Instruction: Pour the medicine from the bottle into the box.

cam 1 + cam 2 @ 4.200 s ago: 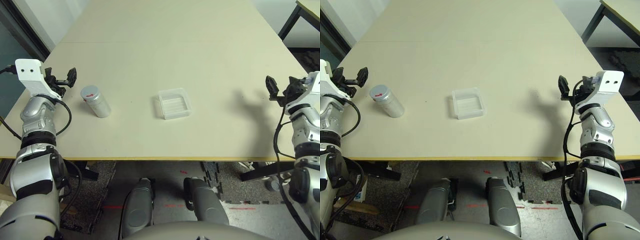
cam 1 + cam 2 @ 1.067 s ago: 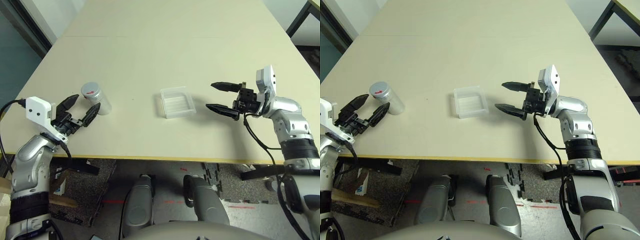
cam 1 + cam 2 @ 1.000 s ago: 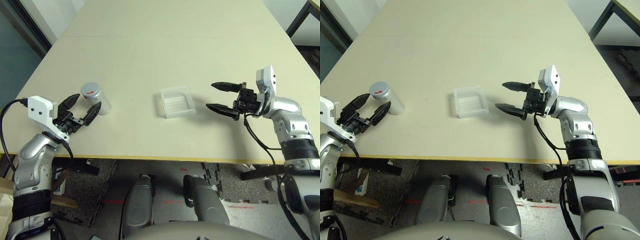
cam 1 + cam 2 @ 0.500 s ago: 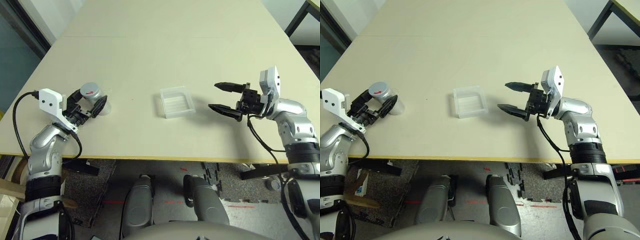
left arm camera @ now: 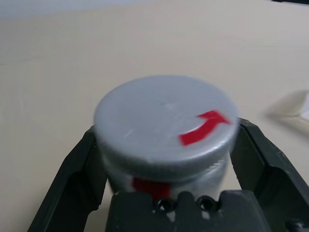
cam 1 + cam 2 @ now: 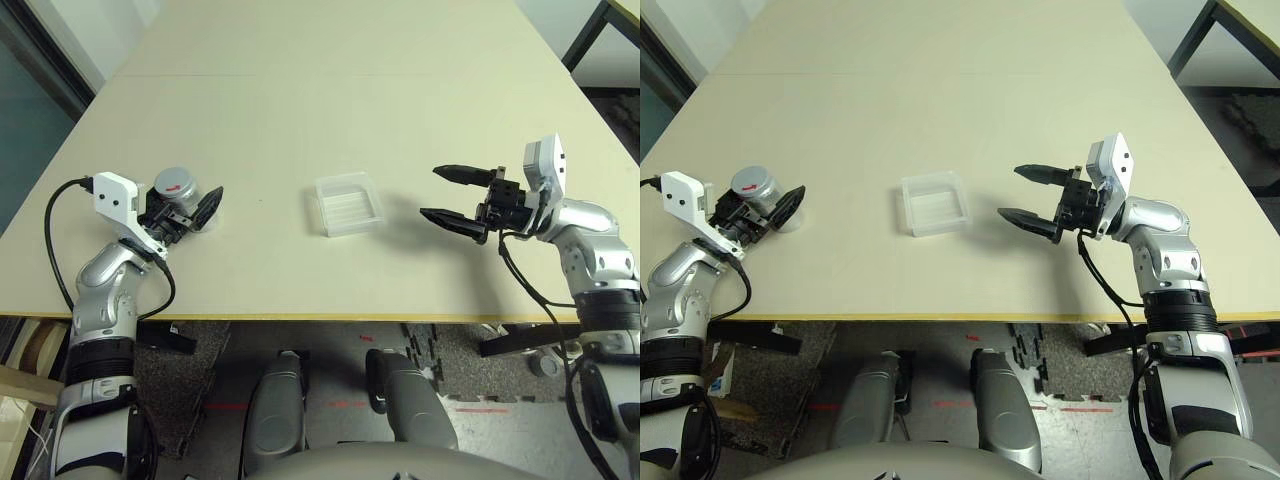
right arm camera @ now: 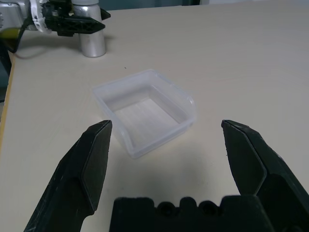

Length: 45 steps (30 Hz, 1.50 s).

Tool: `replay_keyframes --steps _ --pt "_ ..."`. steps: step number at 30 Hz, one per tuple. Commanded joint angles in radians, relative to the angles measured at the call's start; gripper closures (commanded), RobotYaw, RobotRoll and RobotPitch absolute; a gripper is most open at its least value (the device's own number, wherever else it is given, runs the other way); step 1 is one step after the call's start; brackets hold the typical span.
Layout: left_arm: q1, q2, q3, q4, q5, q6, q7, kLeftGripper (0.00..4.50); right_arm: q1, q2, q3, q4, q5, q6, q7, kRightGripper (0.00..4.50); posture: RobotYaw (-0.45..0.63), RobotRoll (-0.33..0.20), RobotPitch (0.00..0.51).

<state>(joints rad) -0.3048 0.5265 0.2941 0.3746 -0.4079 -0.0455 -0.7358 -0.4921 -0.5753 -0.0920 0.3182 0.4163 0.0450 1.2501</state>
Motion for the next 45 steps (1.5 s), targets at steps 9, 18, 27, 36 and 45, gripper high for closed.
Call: replay_keyframes --steps 9,18,27,36,45 --pt "-0.037 -0.005 -0.013 0.074 0.033 -0.017 -0.010 0.18 0.031 -0.014 -0.012 -0.036 0.011 0.007 -0.014 0.00 -0.05 0.000 0.166" --pt "-0.066 -0.008 -0.024 0.109 0.036 -0.023 -0.019 1.79 0.041 -0.015 -0.014 -0.054 0.014 0.014 -0.024 0.00 -0.05 0.000 0.169" --pt "-0.036 0.017 -0.049 0.013 0.006 0.078 -0.072 1.79 0.038 -0.013 -0.016 -0.063 0.021 0.025 -0.033 0.00 -0.05 0.000 0.169" --pt "-0.041 0.104 -0.077 -0.274 -0.138 0.438 -0.175 1.79 -0.020 -0.003 -0.030 -0.062 0.081 0.125 -0.048 0.00 -0.05 0.000 0.164" --pt "-0.139 0.119 -0.110 -0.363 -0.203 0.573 -0.231 1.79 -0.110 0.008 0.019 -0.111 0.131 0.296 -0.039 0.00 -0.06 0.000 0.150"
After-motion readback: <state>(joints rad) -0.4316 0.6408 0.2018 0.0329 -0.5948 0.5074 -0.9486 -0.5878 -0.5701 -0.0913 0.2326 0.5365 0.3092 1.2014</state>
